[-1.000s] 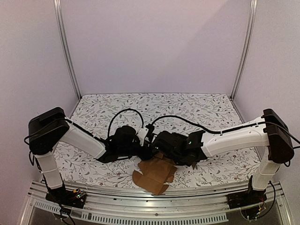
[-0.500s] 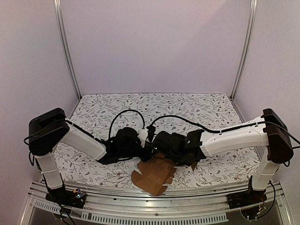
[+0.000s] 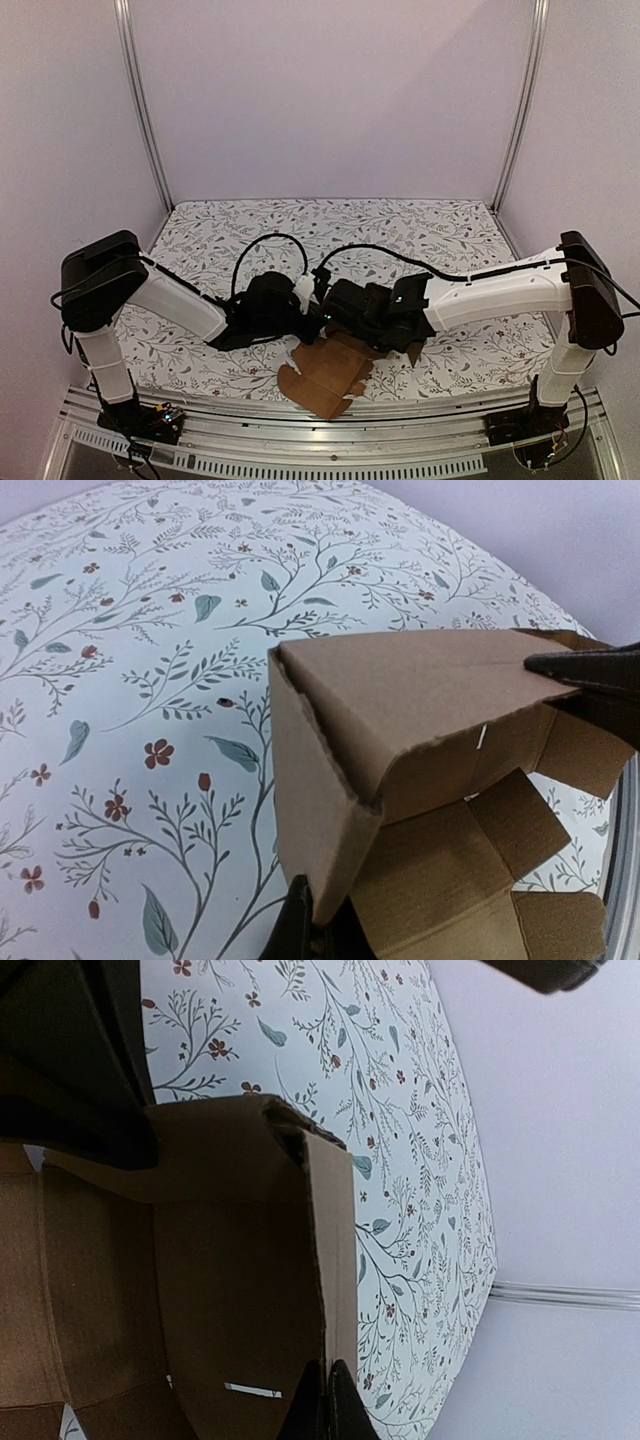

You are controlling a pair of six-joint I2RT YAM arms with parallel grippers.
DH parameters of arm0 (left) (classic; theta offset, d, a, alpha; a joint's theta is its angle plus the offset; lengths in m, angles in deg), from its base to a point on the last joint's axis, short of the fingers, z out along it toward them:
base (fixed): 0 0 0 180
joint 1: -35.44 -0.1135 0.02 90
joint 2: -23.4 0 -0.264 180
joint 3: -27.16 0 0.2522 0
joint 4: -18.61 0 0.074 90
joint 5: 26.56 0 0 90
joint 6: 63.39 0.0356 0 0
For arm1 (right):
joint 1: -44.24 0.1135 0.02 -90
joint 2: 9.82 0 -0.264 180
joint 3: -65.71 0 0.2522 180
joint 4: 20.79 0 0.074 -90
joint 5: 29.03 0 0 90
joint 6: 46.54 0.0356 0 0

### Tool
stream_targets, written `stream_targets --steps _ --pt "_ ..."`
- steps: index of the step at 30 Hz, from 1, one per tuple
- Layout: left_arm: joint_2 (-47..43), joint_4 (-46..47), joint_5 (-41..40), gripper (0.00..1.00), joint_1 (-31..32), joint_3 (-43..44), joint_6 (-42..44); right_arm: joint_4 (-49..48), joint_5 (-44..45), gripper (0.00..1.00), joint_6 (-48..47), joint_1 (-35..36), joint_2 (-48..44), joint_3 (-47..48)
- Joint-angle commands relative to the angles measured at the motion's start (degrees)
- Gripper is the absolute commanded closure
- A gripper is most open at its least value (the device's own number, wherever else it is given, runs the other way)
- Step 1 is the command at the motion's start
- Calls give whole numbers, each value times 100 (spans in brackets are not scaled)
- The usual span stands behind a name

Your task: Fold the paper box

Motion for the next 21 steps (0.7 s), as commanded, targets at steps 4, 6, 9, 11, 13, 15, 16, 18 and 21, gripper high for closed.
stream_targets --steps 4,6,9,11,13,15,16,18,21 --pt "-97 -24 146 100 133 35 89 -3 -370 83 382 84 118 252" --pt "-105 -28 105 100 132 41 107 -10 -440 75 437 89 28 243" --pt "-106 -92 -47 100 132 72 147 -38 -579 58 478 87 -145 249" --pt "-131 -140 -139 100 132 72 236 -45 -737 50 490 88 -261 260" --pt "-178 -97 -284 100 133 47 394 -59 -936 43 504 70 -445 240" --pt "-186 -45 -340 100 133 53 567 -63 -1181 39 513 47 -653 207" --pt "-174 -46 -380 100 126 77 642 -65 -1291 38 527 9 -842 186" --pt "-133 -63 -376 100 105 138 769 -78 -1634 36 573 -80 -1140 106" --pt "-98 38 -310 100 65 189 937 -101 -2086 35 636 -277 -1653 -30"
